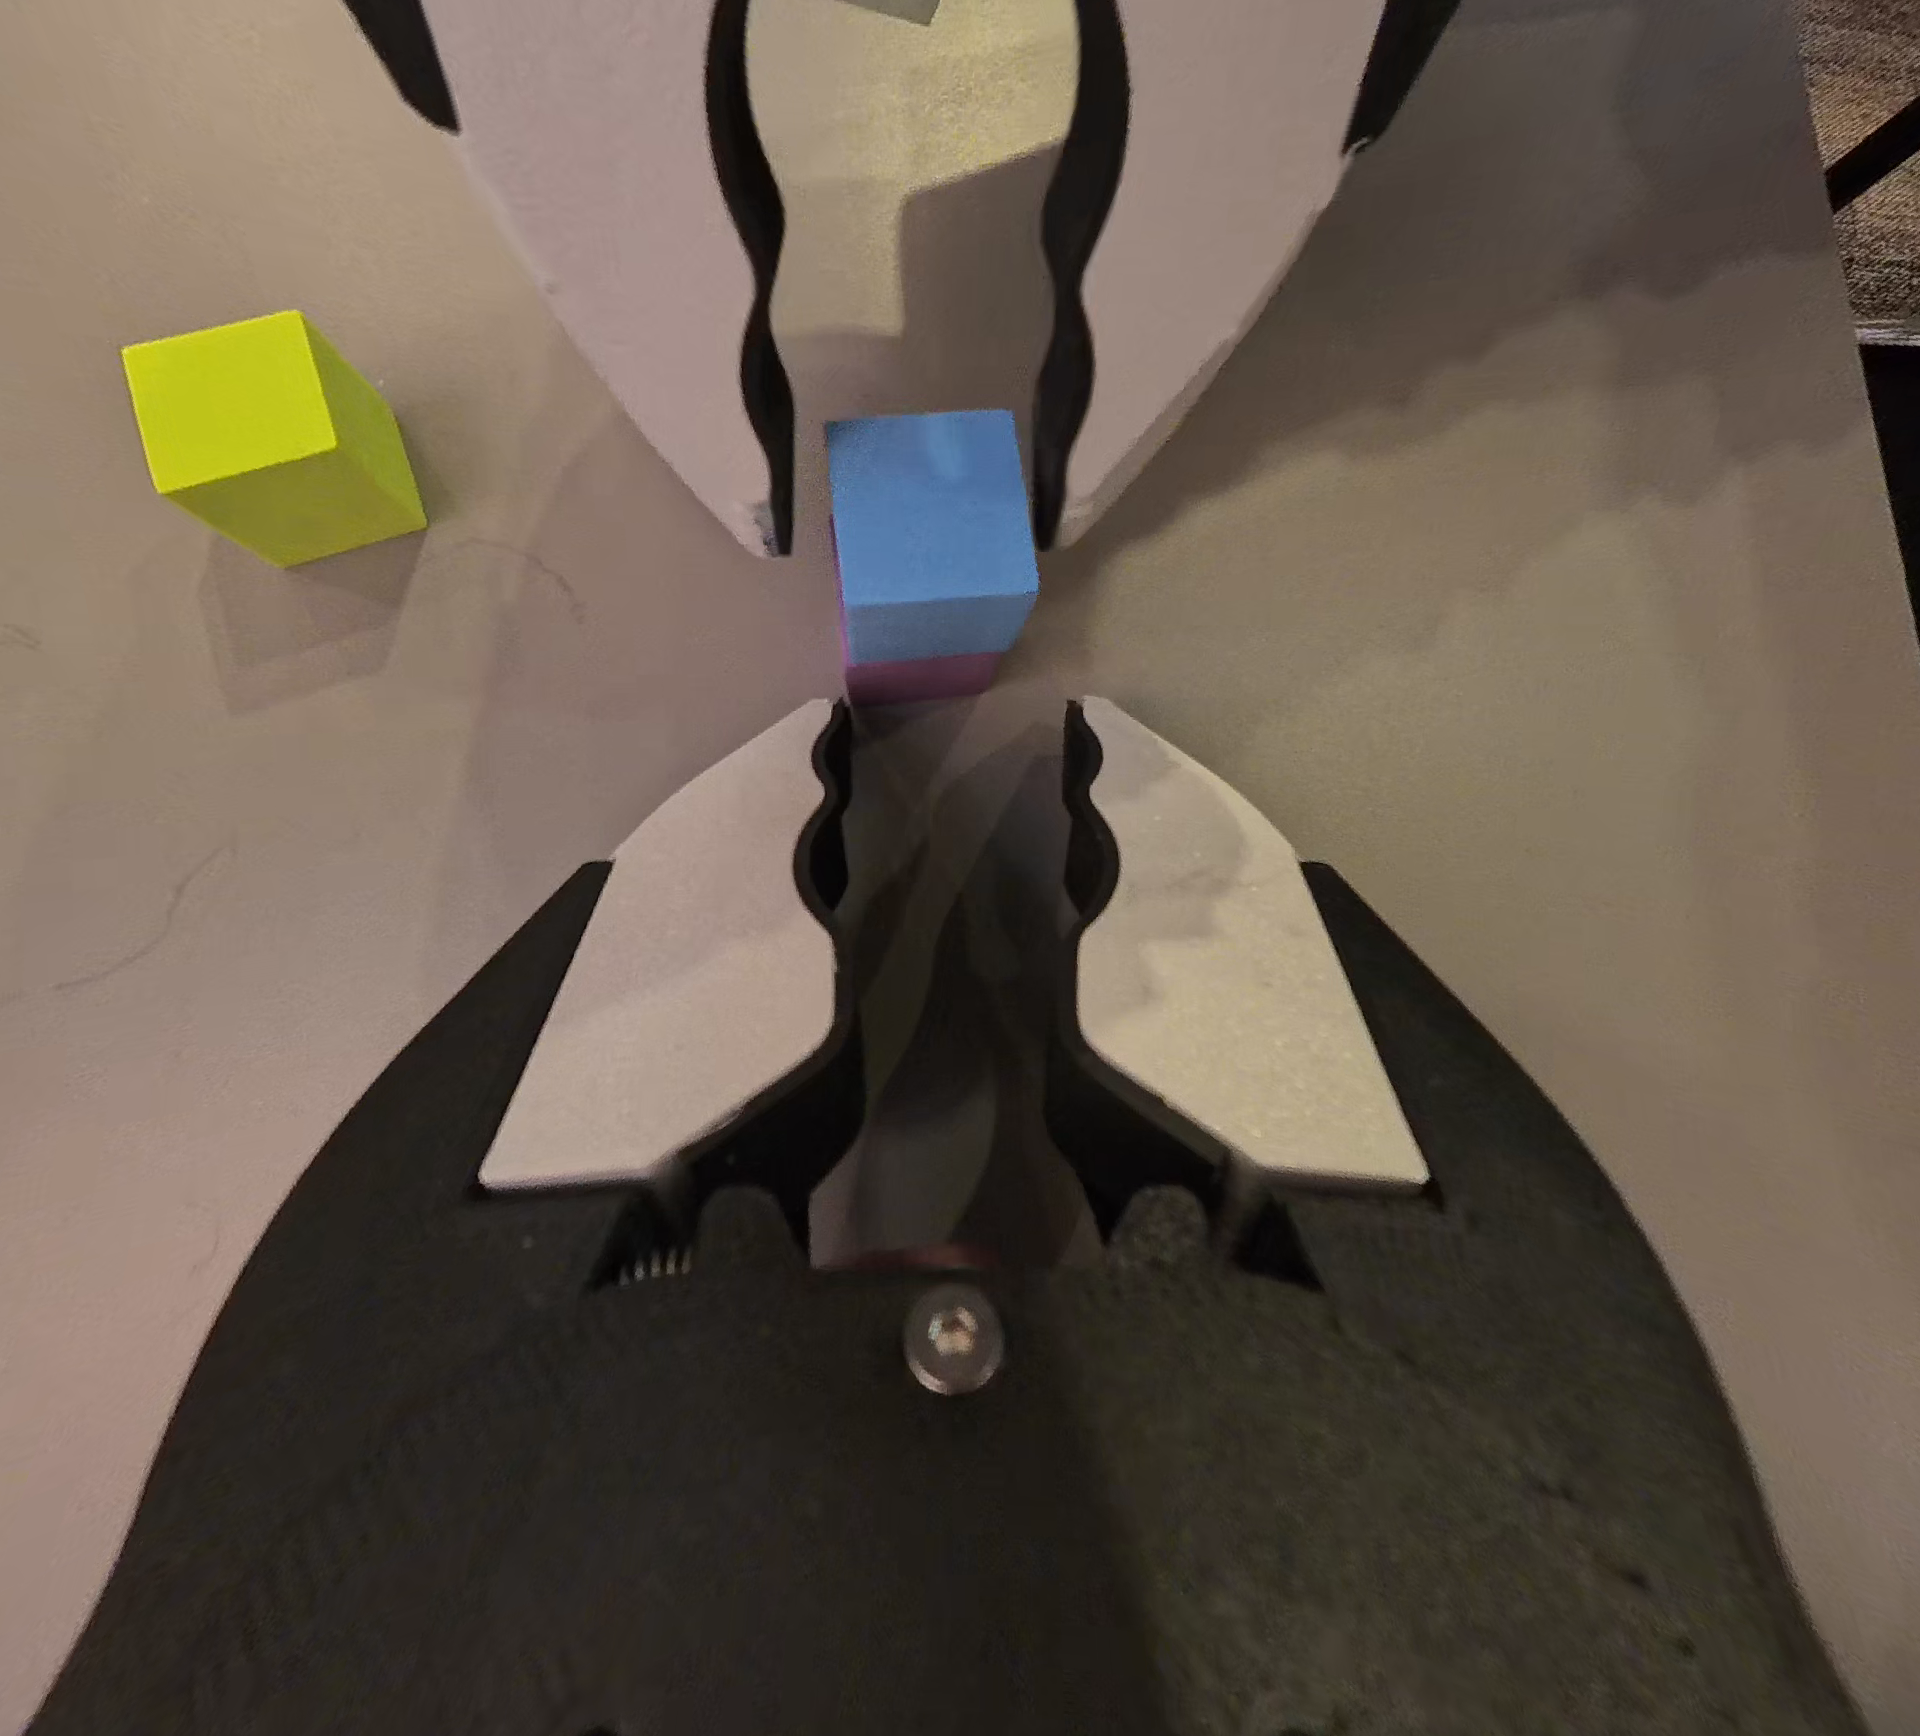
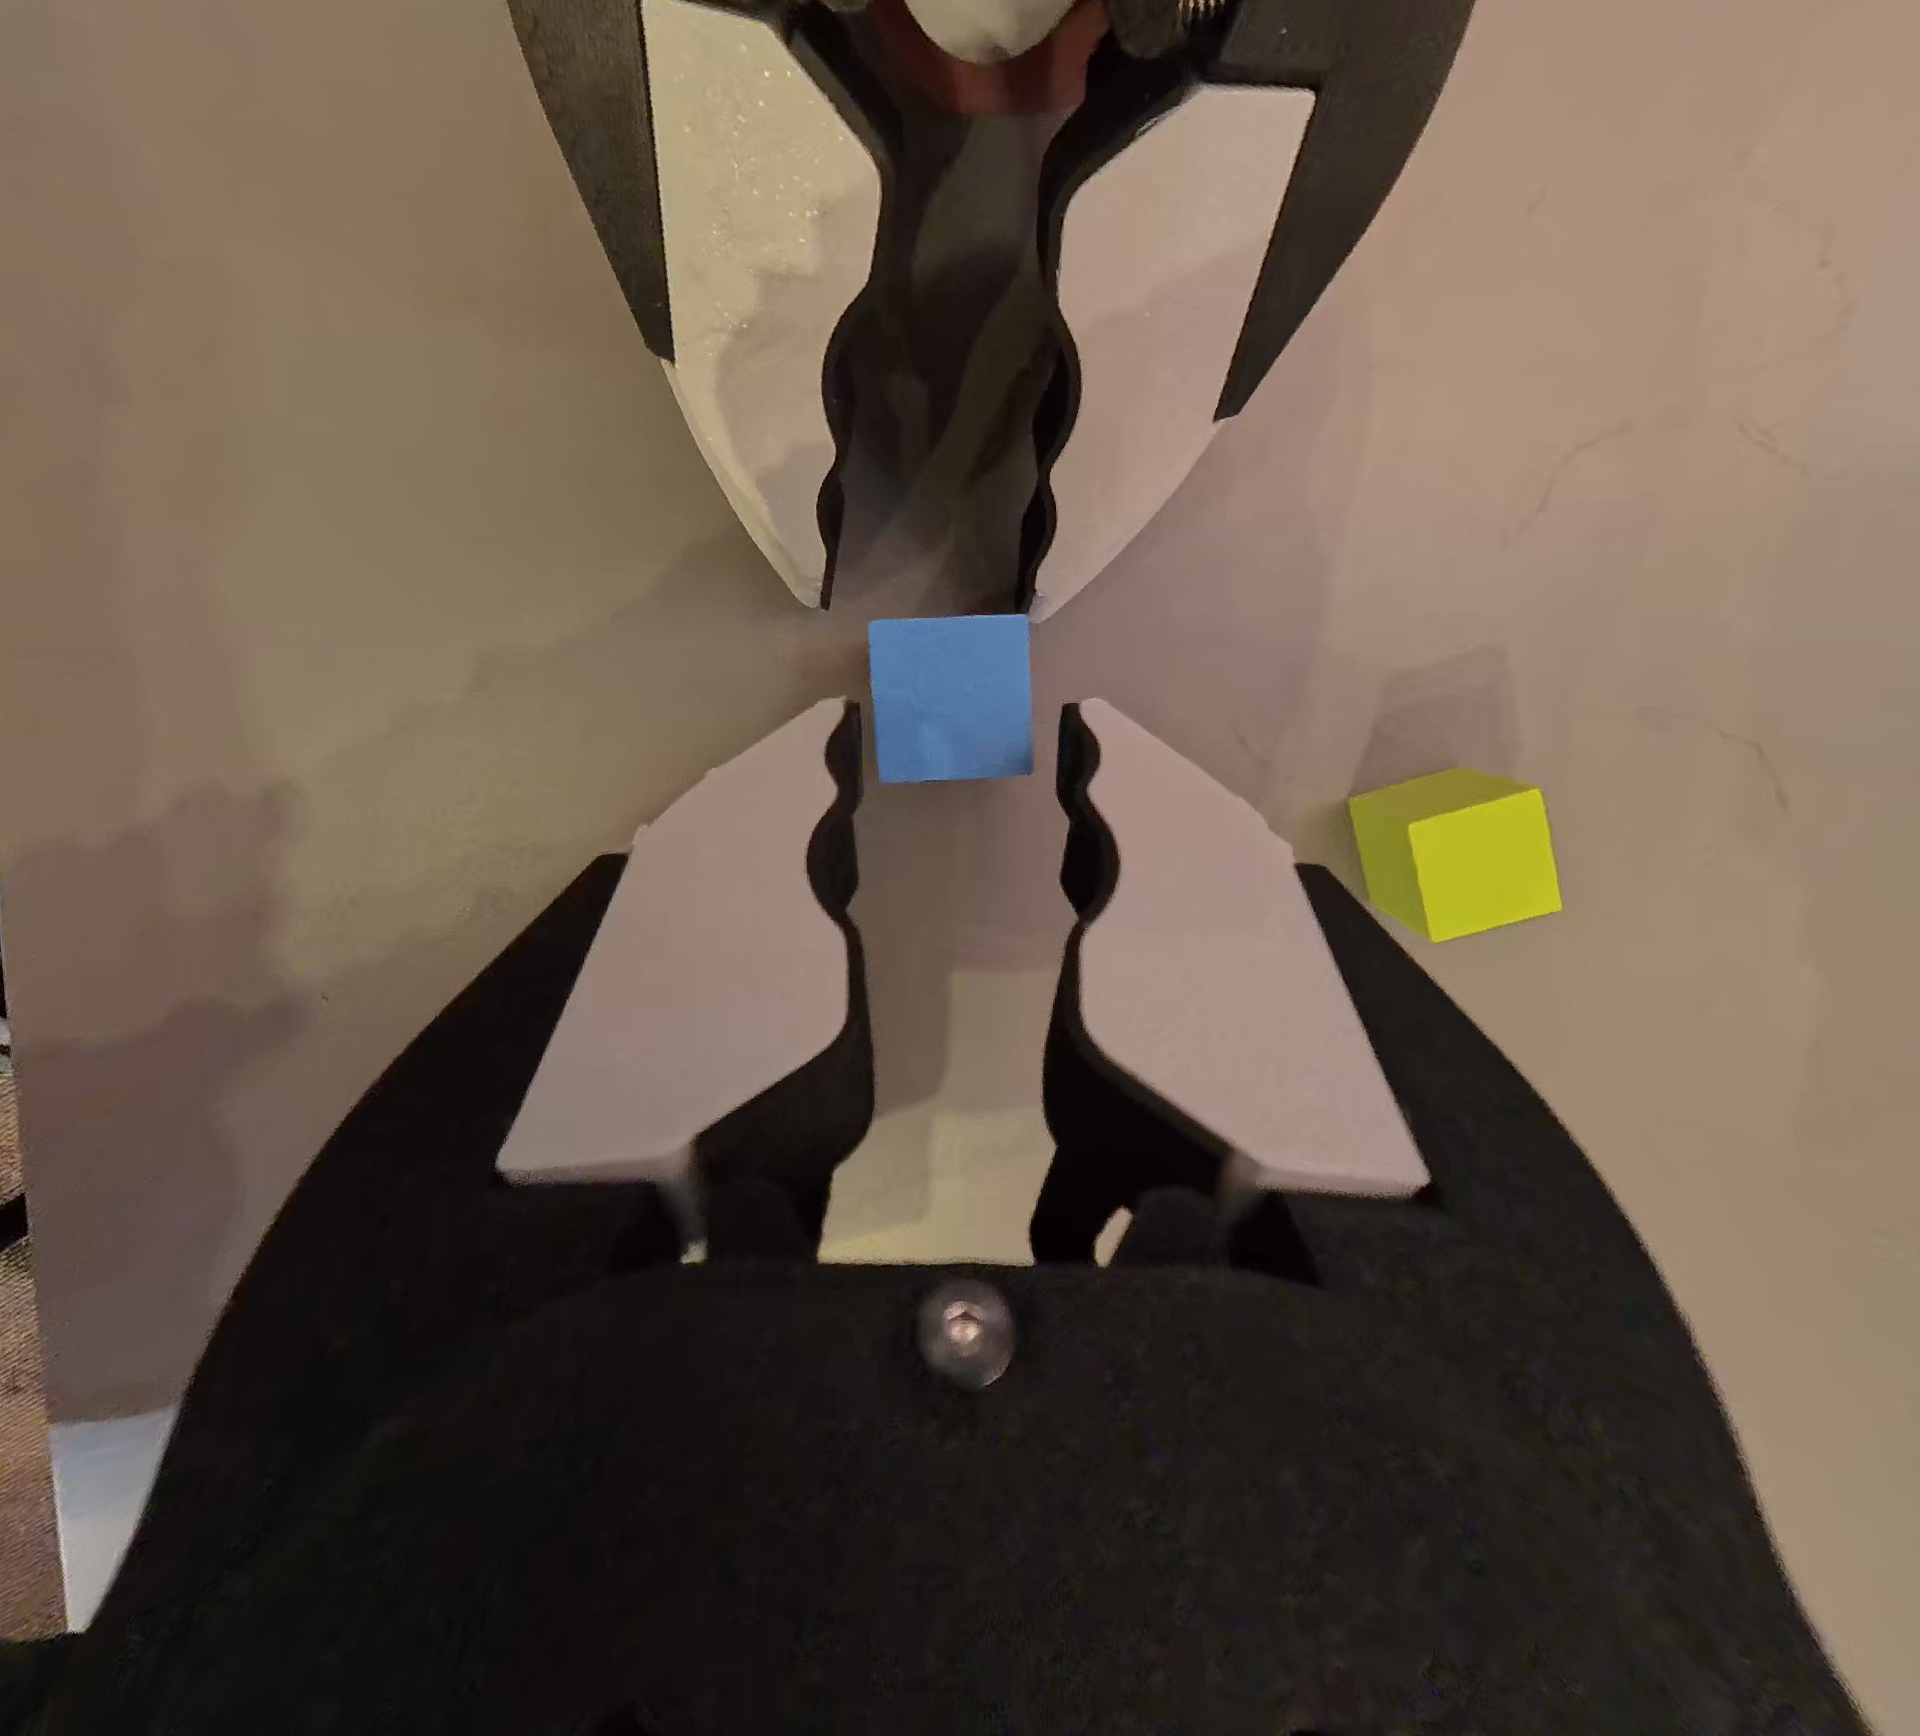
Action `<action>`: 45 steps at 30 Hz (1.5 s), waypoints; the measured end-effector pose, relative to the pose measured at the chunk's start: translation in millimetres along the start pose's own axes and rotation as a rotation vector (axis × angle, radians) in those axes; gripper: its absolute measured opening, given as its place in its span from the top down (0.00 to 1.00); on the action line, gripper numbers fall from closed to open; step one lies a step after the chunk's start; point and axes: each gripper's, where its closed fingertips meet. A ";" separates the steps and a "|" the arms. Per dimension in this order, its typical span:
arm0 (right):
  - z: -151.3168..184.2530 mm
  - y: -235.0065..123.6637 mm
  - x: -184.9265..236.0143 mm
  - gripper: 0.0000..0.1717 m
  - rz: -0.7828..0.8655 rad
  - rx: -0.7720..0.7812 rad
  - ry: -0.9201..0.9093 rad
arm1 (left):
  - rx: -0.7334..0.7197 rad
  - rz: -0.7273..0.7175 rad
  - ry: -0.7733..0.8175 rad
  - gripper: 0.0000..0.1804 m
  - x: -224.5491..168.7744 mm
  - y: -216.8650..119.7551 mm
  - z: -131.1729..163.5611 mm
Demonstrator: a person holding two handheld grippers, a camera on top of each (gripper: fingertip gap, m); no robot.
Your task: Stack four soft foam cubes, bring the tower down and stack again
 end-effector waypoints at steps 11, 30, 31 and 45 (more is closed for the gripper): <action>57.7 -53.5 -12.2 0.67 0.130 0.066 0.193 | -0.007 -0.006 0.004 0.78 0.1 -0.9 -0.8; 151.2 -61.3 0.7 0.84 0.170 0.127 0.326 | -0.004 -0.011 -0.006 0.78 1.2 0.3 -0.6; 137.6 -64.3 -0.5 0.84 0.175 0.097 0.307 | -0.004 -0.012 -0.006 0.78 1.2 0.3 -0.6; -11.5 -41.5 -9.4 0.84 0.133 0.023 0.002 | -0.053 -0.021 -0.009 0.76 1.8 -4.4 -5.0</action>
Point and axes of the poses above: each gripper's, where its closed fingertips meet, y out along the fingers, z out of its underside, x = y × z across the jaws, and after that the axes turned 9 degrees about z, right-handed
